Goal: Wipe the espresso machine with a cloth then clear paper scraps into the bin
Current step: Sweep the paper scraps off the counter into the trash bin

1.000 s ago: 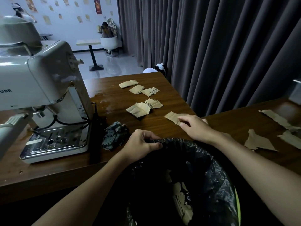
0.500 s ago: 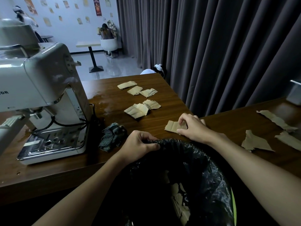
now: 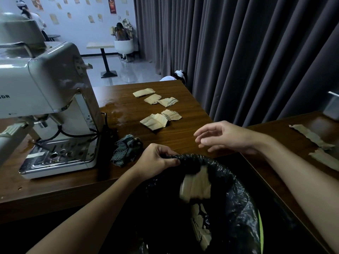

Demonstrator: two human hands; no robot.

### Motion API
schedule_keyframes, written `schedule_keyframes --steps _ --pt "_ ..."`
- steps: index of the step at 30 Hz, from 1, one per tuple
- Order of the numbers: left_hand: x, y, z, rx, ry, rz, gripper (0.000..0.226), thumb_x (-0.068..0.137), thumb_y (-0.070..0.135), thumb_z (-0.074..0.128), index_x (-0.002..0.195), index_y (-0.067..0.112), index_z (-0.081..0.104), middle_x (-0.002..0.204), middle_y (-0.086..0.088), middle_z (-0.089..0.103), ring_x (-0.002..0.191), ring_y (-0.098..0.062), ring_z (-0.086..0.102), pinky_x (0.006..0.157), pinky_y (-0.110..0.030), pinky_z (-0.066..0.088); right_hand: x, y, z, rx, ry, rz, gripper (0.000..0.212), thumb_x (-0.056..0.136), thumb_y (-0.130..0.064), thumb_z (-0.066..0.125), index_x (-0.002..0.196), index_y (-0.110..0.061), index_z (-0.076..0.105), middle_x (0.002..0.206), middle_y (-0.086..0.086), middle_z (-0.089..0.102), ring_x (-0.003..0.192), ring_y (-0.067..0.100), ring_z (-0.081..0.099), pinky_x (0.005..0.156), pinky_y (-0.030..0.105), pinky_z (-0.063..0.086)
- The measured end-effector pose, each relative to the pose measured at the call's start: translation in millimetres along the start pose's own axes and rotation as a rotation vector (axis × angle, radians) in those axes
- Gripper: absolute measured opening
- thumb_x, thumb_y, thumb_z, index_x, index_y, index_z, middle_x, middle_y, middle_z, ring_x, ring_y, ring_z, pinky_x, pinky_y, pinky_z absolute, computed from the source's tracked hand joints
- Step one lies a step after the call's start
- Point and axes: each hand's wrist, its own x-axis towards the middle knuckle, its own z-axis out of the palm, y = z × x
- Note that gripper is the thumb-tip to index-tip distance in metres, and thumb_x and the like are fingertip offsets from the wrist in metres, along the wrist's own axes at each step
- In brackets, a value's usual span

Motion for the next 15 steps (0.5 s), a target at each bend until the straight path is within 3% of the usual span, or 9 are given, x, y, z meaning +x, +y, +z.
schedule_keyframes --steps 4,7,11,15 --pt "0.5 -0.4 -1.2 -0.003 -0.005 -0.015 0.009 0.082 0.014 0.081 0.082 0.023 0.08 0.085 -0.002 0.078 0.074 -0.015 0.073 0.067 -0.025 0.055 34.4 1.6 14.5 -0.273 0.22 -0.036 0.023 0.094 -0.019 0.061 0.115 -0.028 0.067 0.113 -0.008 0.069 0.107 0.01 0.063 0.099 0.036 0.05" --pt "0.7 -1.5 -0.6 0.012 0.02 -0.005 0.006 0.081 0.014 0.082 0.084 0.019 0.08 0.084 -0.001 0.078 0.073 -0.012 0.072 0.067 -0.025 0.056 70.4 0.0 28.3 -0.46 0.213 -0.036 0.035 0.093 -0.019 0.058 0.127 -0.028 0.06 0.134 -0.004 0.058 0.122 0.013 0.053 0.108 0.036 0.041" --pt "1.9 -1.3 -0.5 0.033 0.021 0.003 0.011 0.081 0.014 0.082 0.082 0.025 0.08 0.083 0.001 0.078 0.072 -0.009 0.071 0.068 -0.025 0.055 113.0 -13.5 49.5 -0.506 0.205 -0.063 0.056 0.092 -0.009 0.047 0.144 -0.028 0.044 0.151 0.003 0.042 0.138 0.019 0.038 0.113 0.034 0.034" --pt "1.6 -3.4 -1.3 0.046 0.023 0.013 0.011 0.08 0.018 0.082 0.083 0.028 0.08 0.082 0.005 0.078 0.072 -0.007 0.071 0.067 -0.021 0.052 139.6 -21.2 60.1 -0.646 0.079 -0.026 0.064 0.096 -0.013 0.038 0.153 -0.035 0.022 0.16 -0.002 0.027 0.148 0.02 0.02 0.119 0.05 0.017"
